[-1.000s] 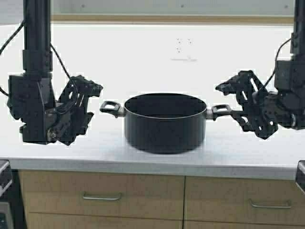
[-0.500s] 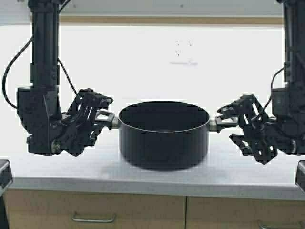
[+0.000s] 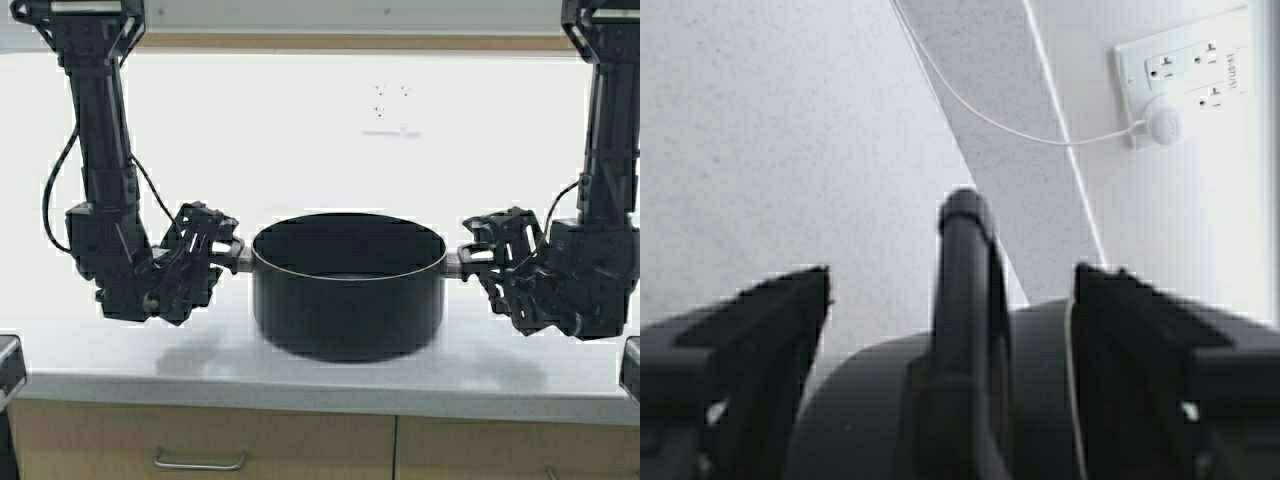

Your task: Open the cabinet, put the pot inside, then close it

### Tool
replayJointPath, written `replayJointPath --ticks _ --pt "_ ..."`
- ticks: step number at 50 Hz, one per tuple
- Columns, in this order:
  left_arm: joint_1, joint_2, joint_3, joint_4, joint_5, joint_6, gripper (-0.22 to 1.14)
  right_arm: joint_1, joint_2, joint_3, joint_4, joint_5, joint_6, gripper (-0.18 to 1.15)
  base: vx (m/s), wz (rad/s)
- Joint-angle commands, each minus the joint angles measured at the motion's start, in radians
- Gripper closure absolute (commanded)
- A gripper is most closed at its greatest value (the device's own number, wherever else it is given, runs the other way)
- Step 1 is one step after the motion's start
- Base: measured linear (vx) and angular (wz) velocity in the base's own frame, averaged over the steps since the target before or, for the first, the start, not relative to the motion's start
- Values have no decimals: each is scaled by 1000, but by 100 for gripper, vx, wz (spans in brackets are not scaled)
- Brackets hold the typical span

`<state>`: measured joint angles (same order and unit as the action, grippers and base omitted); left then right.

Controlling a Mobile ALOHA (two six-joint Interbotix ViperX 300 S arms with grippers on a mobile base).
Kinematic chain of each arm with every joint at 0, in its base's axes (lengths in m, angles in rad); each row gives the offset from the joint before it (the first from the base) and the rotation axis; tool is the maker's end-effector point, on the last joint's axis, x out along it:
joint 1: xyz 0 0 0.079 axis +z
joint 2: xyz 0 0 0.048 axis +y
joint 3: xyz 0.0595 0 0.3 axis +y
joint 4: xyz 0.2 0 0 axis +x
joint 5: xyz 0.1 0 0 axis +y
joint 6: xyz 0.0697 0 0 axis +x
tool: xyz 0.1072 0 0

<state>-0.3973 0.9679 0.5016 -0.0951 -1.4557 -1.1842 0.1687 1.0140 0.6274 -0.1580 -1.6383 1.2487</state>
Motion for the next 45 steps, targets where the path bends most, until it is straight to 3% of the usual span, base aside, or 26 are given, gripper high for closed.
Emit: replayJointPath --ticks 1,22,28,31,35,36,39,42,43,45 --pt "11 -15 -49 15 31 0 -11 -8 -14 -48 -6 29 11 -5 0 0" --pt "11 -20 -14 25 38 -5 -11 -6 -8 -14 -78 32 44 -1 0 0" --pt "11 -21 -2 32 29 -5 -9 -6 -5 -12 -83 32 44 12 0 0" --pt "11 -21 -3 49 28 -3 -5 -8 -5 -11 -84 32 48 29 -1 0" --pt "11 -21 -8 72 26 -5 19 -6 -6 -5 -81 32 46 62 -1 0" --pt "11 -21 -8 77 26 -5 29 -6 -8 2 -84 31 32 80 -1 -1" --pt "11 -23 -8 80 26 -5 68 -6 -14 9 -83 26 17 105 -1 -1" --pt "11 -31 -5 78 31 -3 103 -6 -21 17 -78 26 35 104 0 0" --pt "11 -32 -3 78 34 -2 109 -6 -25 20 -80 26 37 100 0 0" --pt "11 -38 2 78 35 -2 108 -6 -32 26 -81 21 34 91 -1 1"
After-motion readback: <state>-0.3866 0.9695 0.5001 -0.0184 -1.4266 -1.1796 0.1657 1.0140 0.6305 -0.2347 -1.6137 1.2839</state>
